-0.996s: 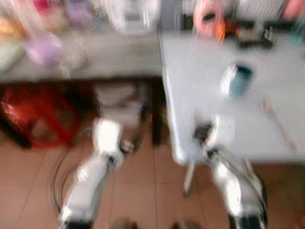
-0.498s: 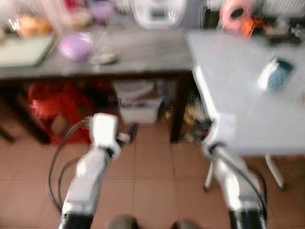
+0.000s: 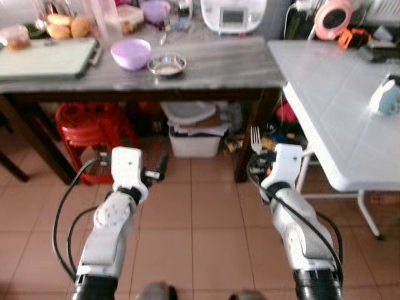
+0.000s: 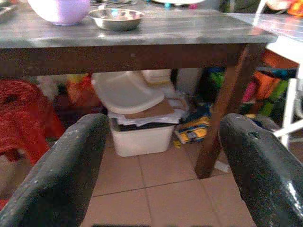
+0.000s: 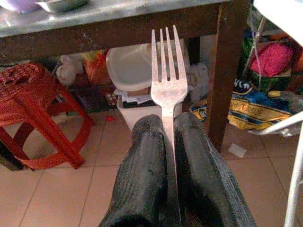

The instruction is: Setting the table

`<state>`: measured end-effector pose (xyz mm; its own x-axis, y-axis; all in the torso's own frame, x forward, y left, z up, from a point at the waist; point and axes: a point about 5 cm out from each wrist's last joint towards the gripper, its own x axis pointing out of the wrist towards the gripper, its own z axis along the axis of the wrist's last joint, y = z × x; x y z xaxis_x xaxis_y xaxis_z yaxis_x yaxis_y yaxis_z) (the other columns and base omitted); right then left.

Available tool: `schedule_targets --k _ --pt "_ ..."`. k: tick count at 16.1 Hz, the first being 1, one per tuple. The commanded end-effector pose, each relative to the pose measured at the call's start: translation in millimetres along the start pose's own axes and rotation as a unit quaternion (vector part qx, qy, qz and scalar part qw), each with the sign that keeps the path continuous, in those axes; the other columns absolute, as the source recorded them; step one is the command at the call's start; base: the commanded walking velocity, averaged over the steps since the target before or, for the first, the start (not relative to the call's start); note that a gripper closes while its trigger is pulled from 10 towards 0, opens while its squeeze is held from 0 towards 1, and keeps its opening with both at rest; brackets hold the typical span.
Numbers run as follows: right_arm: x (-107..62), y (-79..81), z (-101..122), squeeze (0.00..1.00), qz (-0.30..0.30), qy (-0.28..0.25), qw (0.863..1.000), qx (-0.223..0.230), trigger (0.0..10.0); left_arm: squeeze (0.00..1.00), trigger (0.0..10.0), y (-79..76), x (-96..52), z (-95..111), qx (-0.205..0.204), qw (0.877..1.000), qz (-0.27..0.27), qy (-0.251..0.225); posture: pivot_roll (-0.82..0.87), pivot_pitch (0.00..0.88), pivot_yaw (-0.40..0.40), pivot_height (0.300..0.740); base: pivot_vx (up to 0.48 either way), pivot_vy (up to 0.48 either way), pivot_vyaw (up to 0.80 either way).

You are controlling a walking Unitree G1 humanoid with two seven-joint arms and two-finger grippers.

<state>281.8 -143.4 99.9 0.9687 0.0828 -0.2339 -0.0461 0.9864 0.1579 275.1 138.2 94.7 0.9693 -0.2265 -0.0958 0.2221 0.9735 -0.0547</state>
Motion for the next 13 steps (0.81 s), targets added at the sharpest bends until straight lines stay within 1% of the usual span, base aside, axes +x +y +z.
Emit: schedule_targets --k 1,4,5,8,9,13 --pt "0.0 -1.7 8.3 0.0 -0.001 -0.02 1.0 -0.007 10.0 0.0 10.0 -0.2 3.2 4.9 -0.001 1.0 -0.003 -0.009 -0.03 0.0 0.019 0.74 0.0 0.0 0.0" --pt "-0.3 -0.4 9.7 0.0 0.004 -0.03 1.0 -0.008 10.0 0.0 10.0 1.0 3.3 6.9 -0.006 1.0 -0.003 -0.019 -0.03 0.0 0.021 0.74 0.0 0.0 0.0" --pt "-0.3 0.5 10.4 0.0 0.008 -0.033 0.999 -0.007 10.0 0.0 10.0 0.8 3.6 7.6 -0.009 1.0 -0.005 -0.022 -0.03 0.0 0.021 0.74 0.27 0.0 0.0" --pt "-0.1 1.2 11.8 0.0 0.01 -0.037 0.999 -0.006 10.0 0.0 10.0 0.0 3.3 8.6 -0.011 1.0 -0.009 -0.025 -0.03 0.0 0.022 0.74 0.391 0.0 0.8" --pt "-0.1 0.7 11.3 0.0 0.009 -0.036 0.999 -0.006 10.0 0.0 10.0 0.0 3.2 8.4 -0.012 1.0 -0.009 -0.025 -0.03 0.0 0.022 0.74 0.412 0.0 0.51" --pt "-0.7 -0.4 10.0 0.0 0.008 -0.035 0.999 -0.007 10.0 0.0 10.0 -0.8 3.2 7.9 -0.015 0.999 -0.013 -0.026 -0.03 0.0 0.022 0.74 0.461 0.0 0.0"
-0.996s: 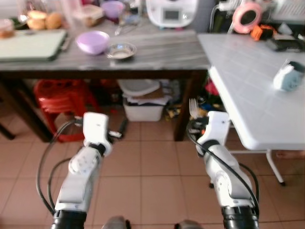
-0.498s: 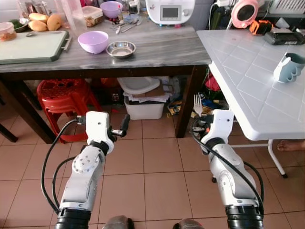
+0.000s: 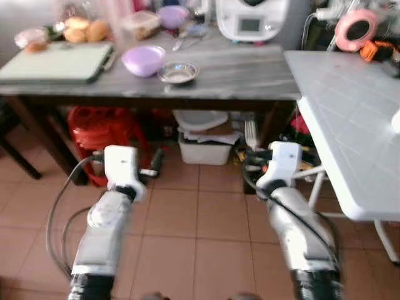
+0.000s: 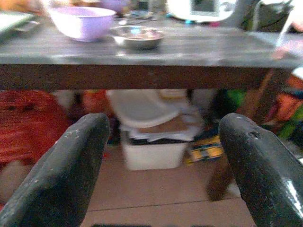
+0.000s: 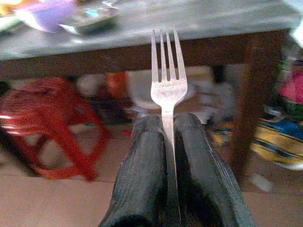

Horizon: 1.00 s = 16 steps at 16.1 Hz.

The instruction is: Setting the table

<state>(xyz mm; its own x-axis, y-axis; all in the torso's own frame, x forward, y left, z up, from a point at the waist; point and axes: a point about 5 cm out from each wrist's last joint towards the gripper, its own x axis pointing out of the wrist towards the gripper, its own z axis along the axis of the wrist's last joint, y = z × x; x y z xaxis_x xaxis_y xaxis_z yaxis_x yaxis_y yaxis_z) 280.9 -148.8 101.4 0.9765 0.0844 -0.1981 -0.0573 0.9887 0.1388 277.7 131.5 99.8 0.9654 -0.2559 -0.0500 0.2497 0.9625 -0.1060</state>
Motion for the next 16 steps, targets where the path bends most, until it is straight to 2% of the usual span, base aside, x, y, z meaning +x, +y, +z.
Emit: schedule_targets --k 1,5,10,12,16 --pt "1.3 4.4 8 0.0 0.005 -0.017 1.0 0.003 10.0 0.0 10.0 5.2 -0.3 3 0.009 1.0 0.003 -0.004 -0.03 0.0 0.022 0.74 0.472 0.0 0.0" --pt "1.6 4.4 8 0.0 0.005 -0.017 1.0 0.003 10.0 0.0 10.0 6.2 0.1 2 0.018 1.0 0.012 0.001 -0.03 0.0 0.022 0.74 0.344 0.0 0.0" --pt "1.5 4.0 12 0.0 0.006 -0.034 0.999 -0.012 10.0 0.0 10.0 10.5 1.1 4 0.025 0.999 0.038 -0.01 -0.03 0.0 0.022 0.74 0.0 0.0 0.0" --pt "1.6 3.6 19 0.0 0.004 -0.053 0.999 -0.013 10.0 0.0 10.0 10.0 1.9 5 0.025 0.999 0.031 -0.017 -0.03 0.0 0.023 0.74 0.0 0.0 0.38" --pt "1.8 1.9 18 0.0 -0.001 -0.05 0.999 -0.007 10.0 0.0 10.0 9.4 1.8 6 0.024 0.999 0.027 -0.019 -0.03 0.0 0.024 0.74 0.137 0.0 0.0"
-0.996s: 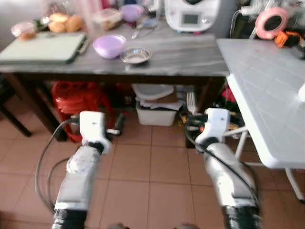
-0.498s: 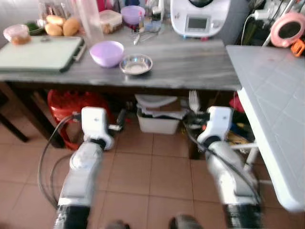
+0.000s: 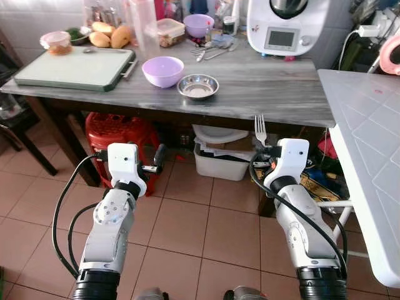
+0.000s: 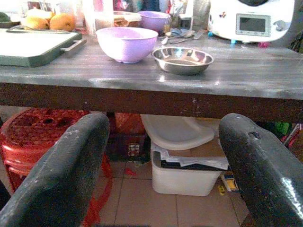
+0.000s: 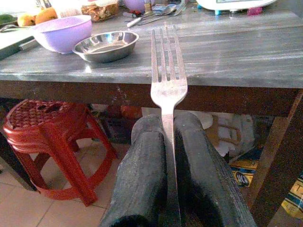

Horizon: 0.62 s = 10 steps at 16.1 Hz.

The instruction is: Setting the table

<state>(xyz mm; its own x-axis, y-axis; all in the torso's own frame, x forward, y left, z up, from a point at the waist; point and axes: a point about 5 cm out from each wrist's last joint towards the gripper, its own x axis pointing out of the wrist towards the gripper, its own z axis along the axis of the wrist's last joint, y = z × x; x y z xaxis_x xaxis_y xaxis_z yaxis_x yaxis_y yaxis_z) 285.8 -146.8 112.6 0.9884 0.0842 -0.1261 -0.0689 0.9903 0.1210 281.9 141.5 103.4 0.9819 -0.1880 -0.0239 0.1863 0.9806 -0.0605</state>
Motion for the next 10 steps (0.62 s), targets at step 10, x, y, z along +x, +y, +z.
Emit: schedule_targets --k 10 --pt "-1.3 -2.0 5.4 0.0 -0.008 -0.016 1.0 0.004 10.0 0.0 10.0 -1.5 -0.1 0.5 -0.002 1.0 -0.013 -0.003 -0.03 0.0 0.024 0.74 0.383 0.0 0.0"
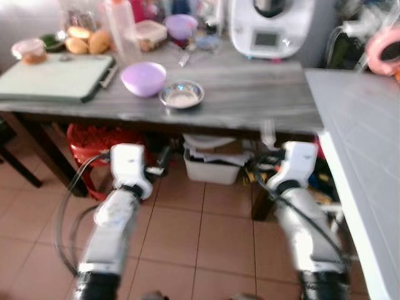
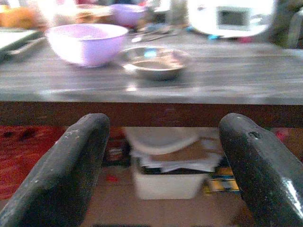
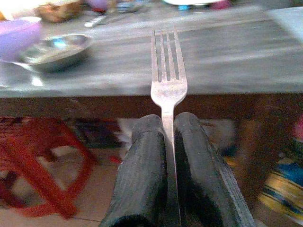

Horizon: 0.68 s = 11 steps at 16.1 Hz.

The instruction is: Setting the table

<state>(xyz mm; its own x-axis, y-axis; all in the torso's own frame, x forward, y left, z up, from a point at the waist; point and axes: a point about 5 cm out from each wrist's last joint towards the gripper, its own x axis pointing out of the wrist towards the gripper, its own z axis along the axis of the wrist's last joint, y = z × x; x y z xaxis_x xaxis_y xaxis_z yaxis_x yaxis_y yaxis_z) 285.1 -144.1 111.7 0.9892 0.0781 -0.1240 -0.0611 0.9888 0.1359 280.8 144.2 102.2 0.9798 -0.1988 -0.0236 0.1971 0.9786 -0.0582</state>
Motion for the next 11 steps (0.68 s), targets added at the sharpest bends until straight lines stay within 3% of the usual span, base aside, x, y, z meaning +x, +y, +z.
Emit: schedule_targets --k 1,9,11 --pt "-0.4 -5.0 8.1 0.0 -0.007 -0.019 1.0 -0.004 10.0 0.0 10.0 -4.0 1.9 1.8 -0.003 1.0 -0.008 -0.004 -0.03 0.0 0.025 0.74 0.431 0.0 0.0" --pt "0.6 -10.7 12.9 0.0 -0.026 -0.036 0.999 -0.007 10.0 0.0 10.0 -4.1 2.8 1.7 -0.003 1.0 -0.007 -0.005 -0.03 0.0 0.024 0.74 0.435 0.0 0.0" --pt "0.4 -12.2 13.0 0.0 -0.032 -0.037 0.999 -0.008 10.0 0.0 10.0 -3.8 2.4 0.8 -0.004 1.0 -0.004 -0.002 -0.03 0.0 0.024 0.74 0.142 0.0 0.0"
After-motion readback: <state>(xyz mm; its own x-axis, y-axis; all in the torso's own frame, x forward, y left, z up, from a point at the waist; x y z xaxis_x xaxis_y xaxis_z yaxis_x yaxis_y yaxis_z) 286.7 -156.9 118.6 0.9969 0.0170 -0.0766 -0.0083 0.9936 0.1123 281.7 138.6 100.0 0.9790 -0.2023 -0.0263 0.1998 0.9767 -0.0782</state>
